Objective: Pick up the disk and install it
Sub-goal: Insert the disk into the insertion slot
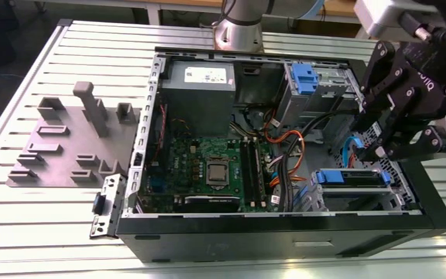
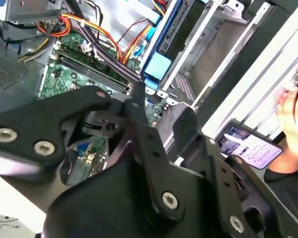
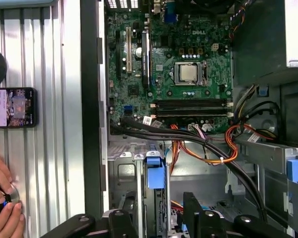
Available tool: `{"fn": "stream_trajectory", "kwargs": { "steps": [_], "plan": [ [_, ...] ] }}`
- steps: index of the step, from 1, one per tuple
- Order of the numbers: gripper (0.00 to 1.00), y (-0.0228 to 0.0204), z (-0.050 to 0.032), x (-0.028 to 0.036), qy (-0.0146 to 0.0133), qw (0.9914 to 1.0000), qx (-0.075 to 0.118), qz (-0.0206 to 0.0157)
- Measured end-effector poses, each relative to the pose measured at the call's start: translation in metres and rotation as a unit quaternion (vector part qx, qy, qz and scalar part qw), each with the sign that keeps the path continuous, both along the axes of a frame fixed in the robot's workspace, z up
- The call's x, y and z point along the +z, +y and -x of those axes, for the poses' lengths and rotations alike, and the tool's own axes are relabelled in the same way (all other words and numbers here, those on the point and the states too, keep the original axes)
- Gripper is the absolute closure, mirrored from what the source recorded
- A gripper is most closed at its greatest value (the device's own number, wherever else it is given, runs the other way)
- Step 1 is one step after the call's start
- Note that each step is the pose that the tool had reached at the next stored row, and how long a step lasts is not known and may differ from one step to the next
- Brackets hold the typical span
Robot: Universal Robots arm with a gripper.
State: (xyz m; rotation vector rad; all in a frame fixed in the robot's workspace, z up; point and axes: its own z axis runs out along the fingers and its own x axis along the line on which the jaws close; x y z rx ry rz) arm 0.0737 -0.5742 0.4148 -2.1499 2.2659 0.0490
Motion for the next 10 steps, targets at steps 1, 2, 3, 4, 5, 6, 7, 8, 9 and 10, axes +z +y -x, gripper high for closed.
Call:
{"fn": "stream_trajectory", "kwargs": {
  "steps": [1, 2, 3, 4, 5, 6, 7, 8, 9, 10],
  "plan": [
    [0.51, 0.0, 0.0, -0.0017, 0.0, 1.0, 0.0, 0.0001],
    [0.58, 0.0, 0.0, -0.0035, 0.0, 1.0, 0.0, 0.0001],
    [0.58, 0.0, 0.0, -0.0053, 0.0, 1.0, 0.0, 0.0002],
    [0.64, 0.0, 0.0, -0.0073, 0.0, 1.0, 0.0, 0.0001],
    [0.69, 0.0, 0.0, -0.0091, 0.0, 1.0, 0.0, 0.0001],
    [0.69, 0.0, 0.0, -0.0109, 0.0, 1.0, 0.0, 0.0001],
    [0.75, 0.0, 0.0, -0.0126, 0.0, 1.0, 0.0, 0.0001],
    [0.81, 0.0, 0.0, -0.0144, 0.0, 1.0, 0.0, 0.0001],
    [0.81, 0.0, 0.0, -0.0174, 0.0, 1.0, 0.0, 0.0002],
    [0.87, 0.0, 0.0, -0.0192, 0.0, 1.0, 0.0, 0.0001]
  ]
}}
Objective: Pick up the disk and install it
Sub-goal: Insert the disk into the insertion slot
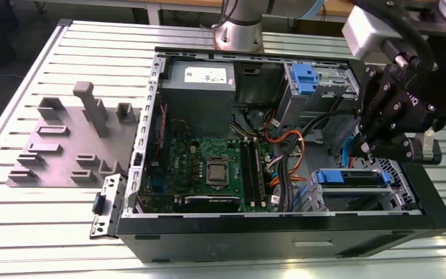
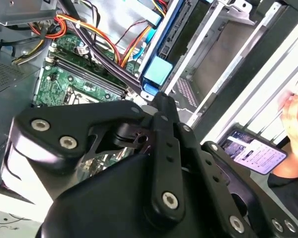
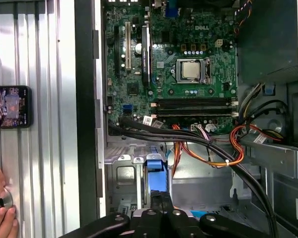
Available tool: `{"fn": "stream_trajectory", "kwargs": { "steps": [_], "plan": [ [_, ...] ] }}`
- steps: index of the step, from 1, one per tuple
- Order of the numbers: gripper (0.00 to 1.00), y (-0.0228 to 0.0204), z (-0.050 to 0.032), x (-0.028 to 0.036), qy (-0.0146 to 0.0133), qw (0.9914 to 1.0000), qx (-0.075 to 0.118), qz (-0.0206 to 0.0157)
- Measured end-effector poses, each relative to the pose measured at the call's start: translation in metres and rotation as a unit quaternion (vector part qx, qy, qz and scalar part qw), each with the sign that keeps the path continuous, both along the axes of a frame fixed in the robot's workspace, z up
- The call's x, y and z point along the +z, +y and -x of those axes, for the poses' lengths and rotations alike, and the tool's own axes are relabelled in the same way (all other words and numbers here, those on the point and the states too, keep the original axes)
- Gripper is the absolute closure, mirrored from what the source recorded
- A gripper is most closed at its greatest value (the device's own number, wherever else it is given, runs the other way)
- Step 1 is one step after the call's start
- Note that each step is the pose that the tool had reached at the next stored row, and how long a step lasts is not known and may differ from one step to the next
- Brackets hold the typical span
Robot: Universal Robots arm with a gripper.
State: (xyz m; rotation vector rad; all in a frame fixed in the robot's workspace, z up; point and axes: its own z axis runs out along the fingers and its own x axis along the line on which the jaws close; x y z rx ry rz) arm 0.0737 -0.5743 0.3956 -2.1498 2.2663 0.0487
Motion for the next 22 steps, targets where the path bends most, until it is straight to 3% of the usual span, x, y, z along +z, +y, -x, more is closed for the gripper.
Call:
{"fn": "stream_trajectory", "kwargs": {
  "steps": [16, 22],
  "plan": [
    [0.89, 0.0002, -0.0024, -0.0298, 0.0, 1.0, 0.0, -0.0001],
    [0.89, 0.0006, -0.0028, -0.0352, 0.0, 1.0, 0.0, -0.0001]
  ]
}}
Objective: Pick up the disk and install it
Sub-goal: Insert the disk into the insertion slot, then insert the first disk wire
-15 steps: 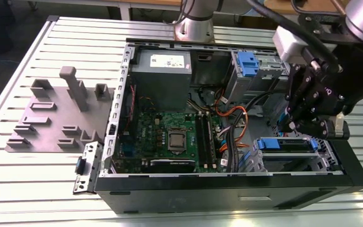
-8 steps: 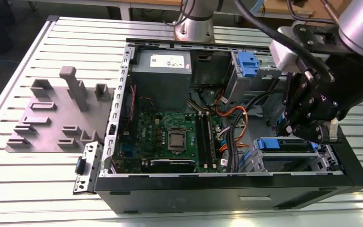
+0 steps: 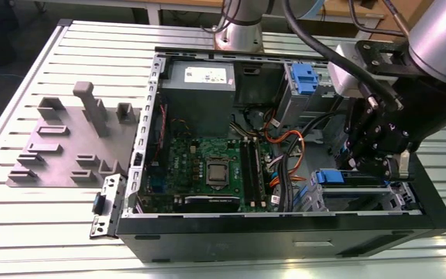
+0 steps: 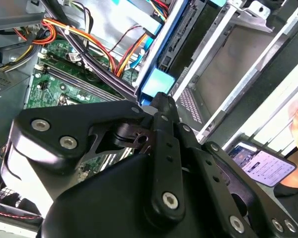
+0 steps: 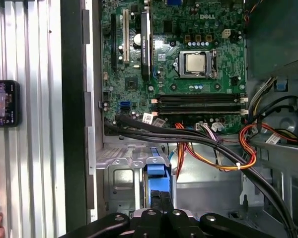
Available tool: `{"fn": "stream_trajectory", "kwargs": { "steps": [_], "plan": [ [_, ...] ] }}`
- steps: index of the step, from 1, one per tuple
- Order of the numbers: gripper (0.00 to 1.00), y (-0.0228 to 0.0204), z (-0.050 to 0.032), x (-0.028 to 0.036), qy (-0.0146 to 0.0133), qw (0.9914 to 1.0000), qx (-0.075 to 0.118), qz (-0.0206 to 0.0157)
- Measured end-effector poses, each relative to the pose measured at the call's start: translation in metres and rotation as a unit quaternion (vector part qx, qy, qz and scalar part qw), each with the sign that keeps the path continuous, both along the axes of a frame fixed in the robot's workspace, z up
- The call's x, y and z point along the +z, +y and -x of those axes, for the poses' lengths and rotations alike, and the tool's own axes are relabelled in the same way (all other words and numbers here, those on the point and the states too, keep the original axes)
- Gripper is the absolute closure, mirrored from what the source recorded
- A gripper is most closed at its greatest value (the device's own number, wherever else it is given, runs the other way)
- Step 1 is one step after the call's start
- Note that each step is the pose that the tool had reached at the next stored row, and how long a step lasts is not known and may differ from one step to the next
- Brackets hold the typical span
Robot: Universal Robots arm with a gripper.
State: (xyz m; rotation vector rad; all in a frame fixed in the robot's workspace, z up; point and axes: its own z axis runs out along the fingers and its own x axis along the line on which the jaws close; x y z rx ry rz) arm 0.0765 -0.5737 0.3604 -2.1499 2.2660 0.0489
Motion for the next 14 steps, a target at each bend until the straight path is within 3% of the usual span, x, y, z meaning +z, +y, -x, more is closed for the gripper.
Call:
{"fn": "stream_trajectory", "kwargs": {
  "steps": [6, 8, 10, 14],
  "plan": [
    [0.89, 0.0, 0.0, -0.0097, 0.0, 1.0, 0.0, -0.0001],
    [0.89, 0.0, 0.0, -0.0096, -0.0001, 1.0, 0.0, 0.0],
    [0.89, 0.0, 0.0, -0.0097, -0.0031, 1.0, 0.0, 0.0],
    [0.89, 0.0, 0.0, -0.0097, -0.0032, 0.99999, 0.0, 0.0]
  ]
}}
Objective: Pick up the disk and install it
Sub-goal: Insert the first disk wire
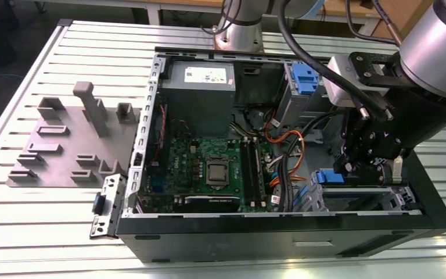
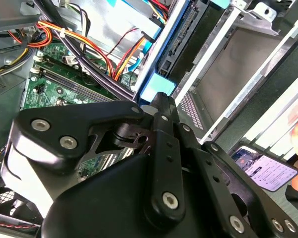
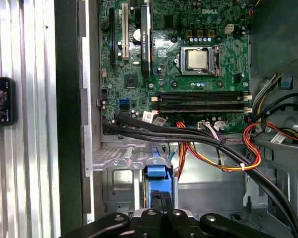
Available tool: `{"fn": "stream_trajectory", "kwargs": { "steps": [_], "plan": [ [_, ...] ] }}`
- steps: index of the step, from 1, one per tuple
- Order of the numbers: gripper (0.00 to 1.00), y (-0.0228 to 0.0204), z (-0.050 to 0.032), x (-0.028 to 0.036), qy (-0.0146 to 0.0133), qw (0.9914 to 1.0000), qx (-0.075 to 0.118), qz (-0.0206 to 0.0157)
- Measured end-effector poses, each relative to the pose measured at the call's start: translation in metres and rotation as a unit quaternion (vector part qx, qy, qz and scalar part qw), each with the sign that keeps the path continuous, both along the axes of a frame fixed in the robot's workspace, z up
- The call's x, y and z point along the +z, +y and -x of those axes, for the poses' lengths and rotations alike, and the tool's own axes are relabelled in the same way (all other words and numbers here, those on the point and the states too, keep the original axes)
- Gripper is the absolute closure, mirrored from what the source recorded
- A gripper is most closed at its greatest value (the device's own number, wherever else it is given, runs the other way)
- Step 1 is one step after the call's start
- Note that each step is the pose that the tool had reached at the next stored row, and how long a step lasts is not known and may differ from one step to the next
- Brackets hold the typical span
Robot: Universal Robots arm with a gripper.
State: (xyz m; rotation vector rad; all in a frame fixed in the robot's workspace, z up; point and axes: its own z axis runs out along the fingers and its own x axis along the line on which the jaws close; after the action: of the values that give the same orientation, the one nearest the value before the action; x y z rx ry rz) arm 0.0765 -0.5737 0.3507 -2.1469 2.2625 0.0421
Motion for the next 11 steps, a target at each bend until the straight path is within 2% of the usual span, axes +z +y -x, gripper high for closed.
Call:
{"fn": "stream_trajectory", "kwargs": {
  "steps": [6, 11],
  "plan": [
    [0.89, 0.0001, -0.0006, 0.0, -0.0001, 1.0, 0.0, 0.0],
    [0.89, 0.0, -0.0079, -0.0001, 0.0, 1.0, 0.0, 0.0]
  ]
}}
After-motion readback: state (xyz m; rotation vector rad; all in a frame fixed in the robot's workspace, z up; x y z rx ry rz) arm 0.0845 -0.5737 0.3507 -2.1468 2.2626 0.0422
